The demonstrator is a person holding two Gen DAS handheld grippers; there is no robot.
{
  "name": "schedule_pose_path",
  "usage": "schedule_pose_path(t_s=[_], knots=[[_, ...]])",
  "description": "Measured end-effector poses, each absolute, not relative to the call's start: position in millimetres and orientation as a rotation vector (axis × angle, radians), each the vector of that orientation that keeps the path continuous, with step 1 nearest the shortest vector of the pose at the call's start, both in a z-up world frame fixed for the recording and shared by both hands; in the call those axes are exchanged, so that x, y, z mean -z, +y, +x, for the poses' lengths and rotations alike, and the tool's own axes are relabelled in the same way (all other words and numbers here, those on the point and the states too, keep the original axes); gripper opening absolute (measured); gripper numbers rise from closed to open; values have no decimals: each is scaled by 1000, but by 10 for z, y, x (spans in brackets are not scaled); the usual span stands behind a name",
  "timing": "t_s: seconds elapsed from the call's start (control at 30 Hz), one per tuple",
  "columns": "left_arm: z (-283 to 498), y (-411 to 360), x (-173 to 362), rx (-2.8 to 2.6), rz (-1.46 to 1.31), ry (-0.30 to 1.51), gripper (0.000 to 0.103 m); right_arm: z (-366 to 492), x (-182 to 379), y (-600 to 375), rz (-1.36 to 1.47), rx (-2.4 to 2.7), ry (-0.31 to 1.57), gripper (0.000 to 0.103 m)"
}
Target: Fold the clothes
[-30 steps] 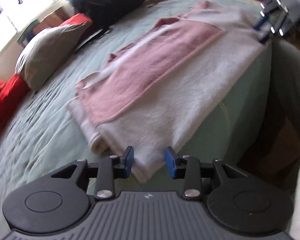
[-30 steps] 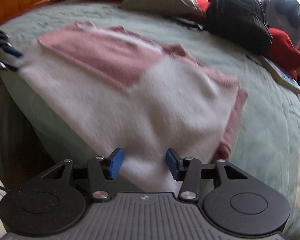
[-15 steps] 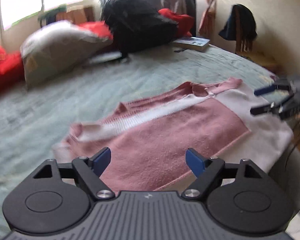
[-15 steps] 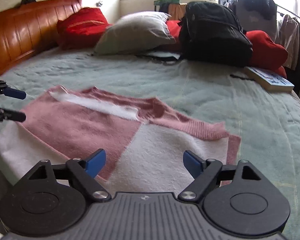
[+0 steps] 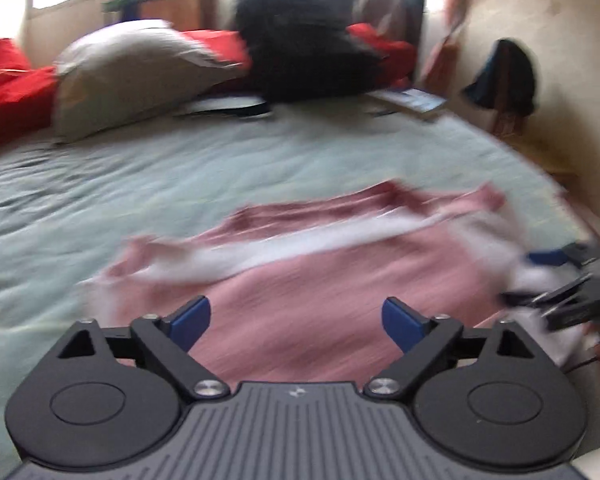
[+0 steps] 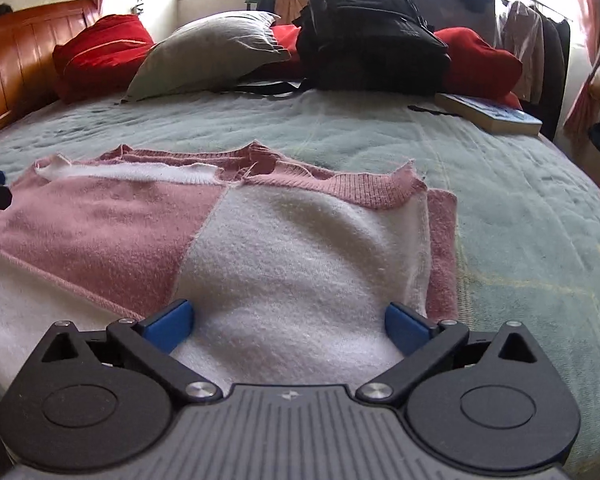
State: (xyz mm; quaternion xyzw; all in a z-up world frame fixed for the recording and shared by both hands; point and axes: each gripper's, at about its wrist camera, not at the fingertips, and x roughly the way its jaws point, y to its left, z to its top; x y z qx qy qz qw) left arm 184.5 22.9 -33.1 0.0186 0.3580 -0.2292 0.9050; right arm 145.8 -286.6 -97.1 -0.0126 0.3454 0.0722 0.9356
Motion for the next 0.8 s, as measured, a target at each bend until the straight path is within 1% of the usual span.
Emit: schedule_pose_path(t_s=[0.07, 0.13, 0.27, 0.37, 0.5, 0.6, 0.7, 0.8], knots=[[1938, 114, 349, 546, -6, 747, 94, 1453, 979, -2885, -22, -153, 705, 103], [2095, 19, 484, 550, -26, 793, 94, 1448, 982, -2893, -21, -155, 704, 103], [2330, -85, 679, 420, 34, 794, 96, 1440, 989, -2879, -26, -152, 701, 103], [2431, -33, 684, 396, -27, 805, 97, 1433, 994, -2881, -27, -155, 694, 103], [2305, -30, 514, 376, -33, 777, 97, 1395, 900, -2888, -15, -155, 687, 103], [2136, 13, 391, 374, -33, 737, 97, 1352, 721, -2864, 6, -193, 636, 103], [2019, 48, 334, 356, -30, 733, 98, 1468, 574, -2768, -2, -245, 596, 103], [1967, 76, 359, 346, -19, 747, 98, 1689, 549, -2670, -26, -266, 591, 103]])
